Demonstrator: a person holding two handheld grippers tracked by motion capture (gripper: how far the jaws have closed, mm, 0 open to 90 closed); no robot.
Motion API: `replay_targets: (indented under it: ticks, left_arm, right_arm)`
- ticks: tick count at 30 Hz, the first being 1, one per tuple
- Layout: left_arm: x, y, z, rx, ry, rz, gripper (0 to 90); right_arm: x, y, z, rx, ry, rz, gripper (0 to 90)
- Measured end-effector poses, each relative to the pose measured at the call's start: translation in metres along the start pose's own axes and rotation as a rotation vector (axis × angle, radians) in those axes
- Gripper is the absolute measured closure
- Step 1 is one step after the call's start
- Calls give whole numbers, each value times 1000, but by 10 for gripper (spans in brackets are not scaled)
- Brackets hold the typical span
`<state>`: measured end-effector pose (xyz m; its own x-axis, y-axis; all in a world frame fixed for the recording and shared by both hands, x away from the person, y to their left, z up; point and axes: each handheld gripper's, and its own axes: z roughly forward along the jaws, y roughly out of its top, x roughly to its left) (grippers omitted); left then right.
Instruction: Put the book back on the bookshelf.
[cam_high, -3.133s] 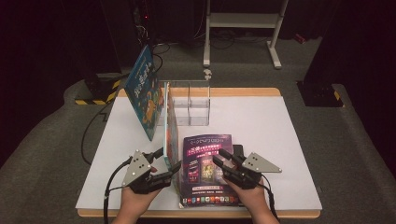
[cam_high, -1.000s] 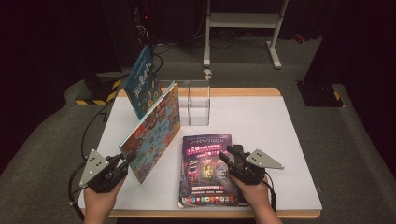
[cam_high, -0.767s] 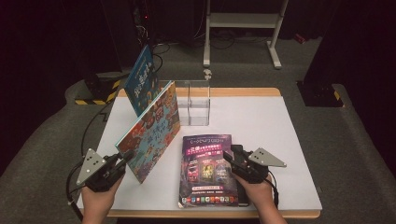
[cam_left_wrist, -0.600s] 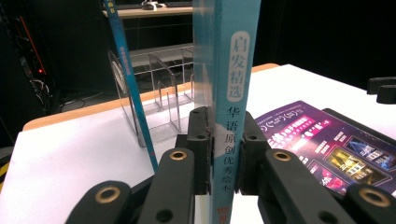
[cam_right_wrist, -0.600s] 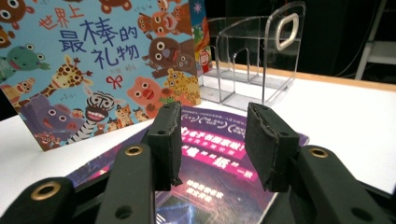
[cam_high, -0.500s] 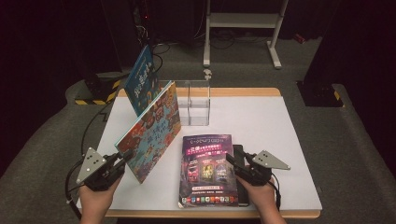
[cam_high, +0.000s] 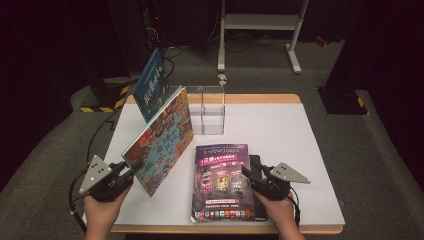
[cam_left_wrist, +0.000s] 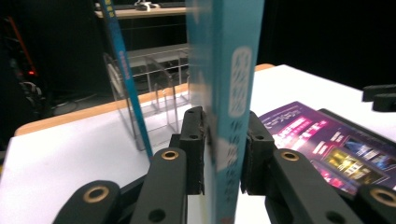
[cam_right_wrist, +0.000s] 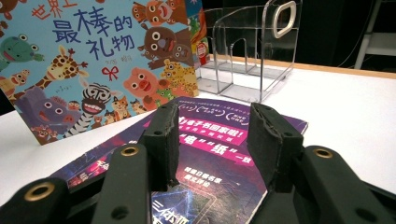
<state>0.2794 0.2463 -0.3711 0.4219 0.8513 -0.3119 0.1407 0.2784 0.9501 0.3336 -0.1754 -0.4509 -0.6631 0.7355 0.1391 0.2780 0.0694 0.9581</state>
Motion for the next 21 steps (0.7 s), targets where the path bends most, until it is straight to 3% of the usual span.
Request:
replay_targets:
  ticks: [2,9,14,17,21]
  left_arm:
    - [0,2,3,6,1,7,744]
    - [5,6,18,25,-21,-40,709]
    - [5,10,26,6,-12,-14,716]
    - [4,13,31,-3,-10,-12,656]
    - [2,16,37,-20,9,20,681]
  right_arm:
    - [0,0,0,0,-1,0,528]
    - [0,-1,0,2,3,-1,523]
    - [1,-2,1,6,7,-1,520]
    - [1,-2,1,6,8,-1,518]
    - [1,-2,0,5,11,2,516]
